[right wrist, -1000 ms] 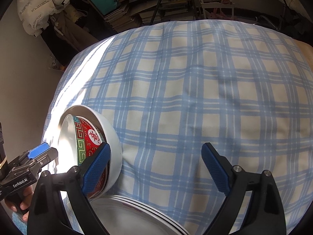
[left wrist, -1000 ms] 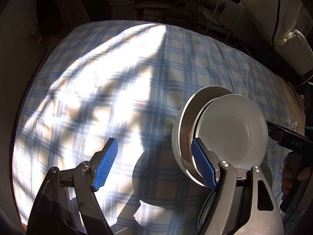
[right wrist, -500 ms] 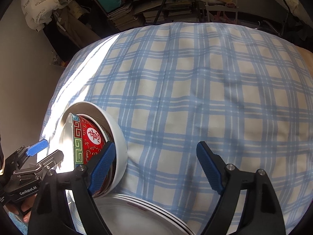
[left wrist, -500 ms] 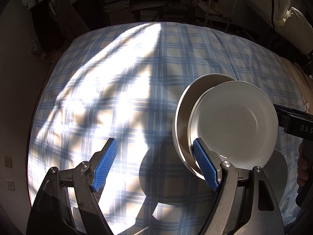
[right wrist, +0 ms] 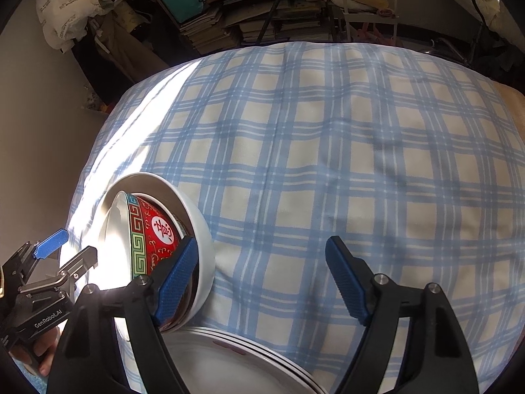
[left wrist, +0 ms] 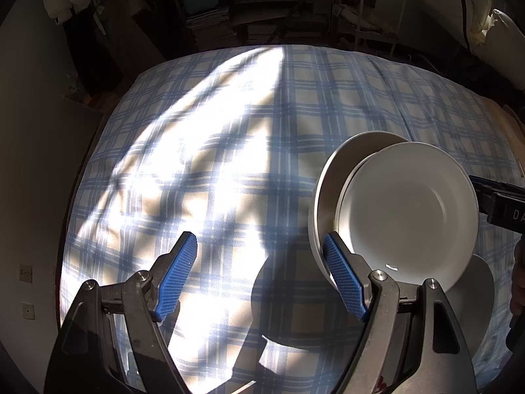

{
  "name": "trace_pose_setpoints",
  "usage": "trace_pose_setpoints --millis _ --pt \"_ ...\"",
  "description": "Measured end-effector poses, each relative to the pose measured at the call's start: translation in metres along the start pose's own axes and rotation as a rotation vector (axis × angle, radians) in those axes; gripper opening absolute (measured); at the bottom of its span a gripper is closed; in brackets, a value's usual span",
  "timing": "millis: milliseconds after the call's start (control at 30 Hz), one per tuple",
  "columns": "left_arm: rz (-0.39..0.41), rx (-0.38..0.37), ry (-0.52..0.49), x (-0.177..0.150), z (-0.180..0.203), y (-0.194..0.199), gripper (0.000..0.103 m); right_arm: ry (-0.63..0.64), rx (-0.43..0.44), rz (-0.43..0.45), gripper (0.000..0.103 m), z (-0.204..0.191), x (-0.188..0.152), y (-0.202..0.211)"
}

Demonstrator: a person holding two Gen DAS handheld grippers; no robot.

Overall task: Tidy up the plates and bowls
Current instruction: 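Position both open tools at the rim of the plate-and-bowl stack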

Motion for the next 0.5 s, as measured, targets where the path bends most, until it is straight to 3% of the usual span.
trace_pose_setpoints --millis 333,500 --pt "-0.016 -0.01 0.02 -0.002 0.0 -0.007 0.079 0.004 0.01 0.005 0.072 -0.005 0.001 0.0" --pt "-0.017 -0.006 0.02 -0.001 0.0 -0.009 0.079 0.005 0.085 -0.008 0.043 -0.015 0.0 -0.002"
Point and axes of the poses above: each gripper's, at about its wrist camera, not at the fingertips, and y roughly against the way its jaws point, z to its right, x to its top, the point moved 6 cm from there along -y, roughly the way its jaws point, and after that the axes turned 4 degrees about -z, right-handed, at the moved point
